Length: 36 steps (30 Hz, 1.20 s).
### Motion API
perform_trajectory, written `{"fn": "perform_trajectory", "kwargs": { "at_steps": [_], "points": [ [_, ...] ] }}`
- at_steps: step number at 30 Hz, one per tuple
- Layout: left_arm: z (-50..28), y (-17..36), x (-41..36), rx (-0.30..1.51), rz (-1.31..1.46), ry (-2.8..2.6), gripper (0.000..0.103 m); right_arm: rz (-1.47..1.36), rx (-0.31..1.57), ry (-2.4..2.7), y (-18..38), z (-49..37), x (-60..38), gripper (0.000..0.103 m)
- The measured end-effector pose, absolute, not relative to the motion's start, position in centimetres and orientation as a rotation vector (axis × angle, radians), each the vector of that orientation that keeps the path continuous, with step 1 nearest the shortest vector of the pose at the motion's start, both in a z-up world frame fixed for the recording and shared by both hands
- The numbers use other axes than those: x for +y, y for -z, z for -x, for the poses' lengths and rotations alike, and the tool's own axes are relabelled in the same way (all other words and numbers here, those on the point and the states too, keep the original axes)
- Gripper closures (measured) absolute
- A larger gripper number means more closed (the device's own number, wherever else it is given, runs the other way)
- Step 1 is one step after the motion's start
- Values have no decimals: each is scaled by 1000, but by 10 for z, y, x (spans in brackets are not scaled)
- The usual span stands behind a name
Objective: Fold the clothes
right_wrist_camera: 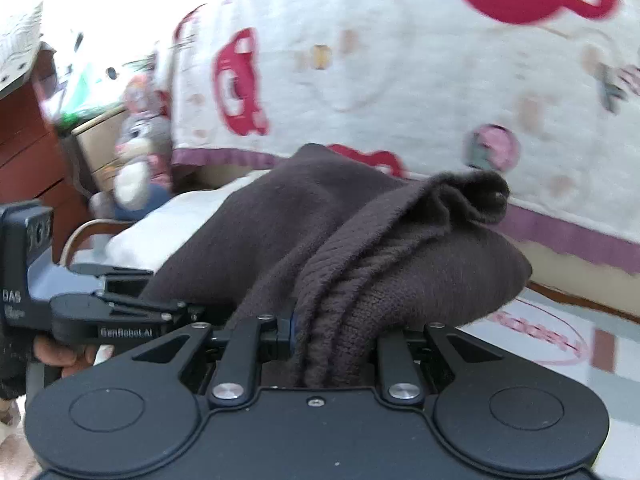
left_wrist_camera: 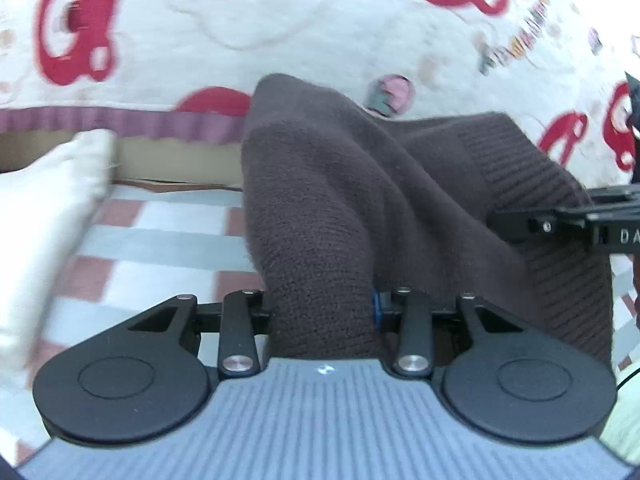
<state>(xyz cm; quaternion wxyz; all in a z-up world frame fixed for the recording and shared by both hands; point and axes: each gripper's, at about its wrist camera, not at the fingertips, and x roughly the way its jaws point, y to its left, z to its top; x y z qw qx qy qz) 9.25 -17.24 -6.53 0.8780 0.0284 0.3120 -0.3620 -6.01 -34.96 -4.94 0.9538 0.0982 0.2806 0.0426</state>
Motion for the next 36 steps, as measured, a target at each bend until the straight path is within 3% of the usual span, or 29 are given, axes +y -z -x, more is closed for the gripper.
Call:
{"fn": "perform_trajectory", "kwargs": {
  "at_steps": [15, 36],
  "points": [
    [-81, -14, -23, 618, -194, 513, 66, -160, 453, -337, 6, 34, -220, 81],
    [-220, -37, 57, 642, -282, 286, 66, -168, 388, -451, -14, -114, -139, 81]
  ]
}}
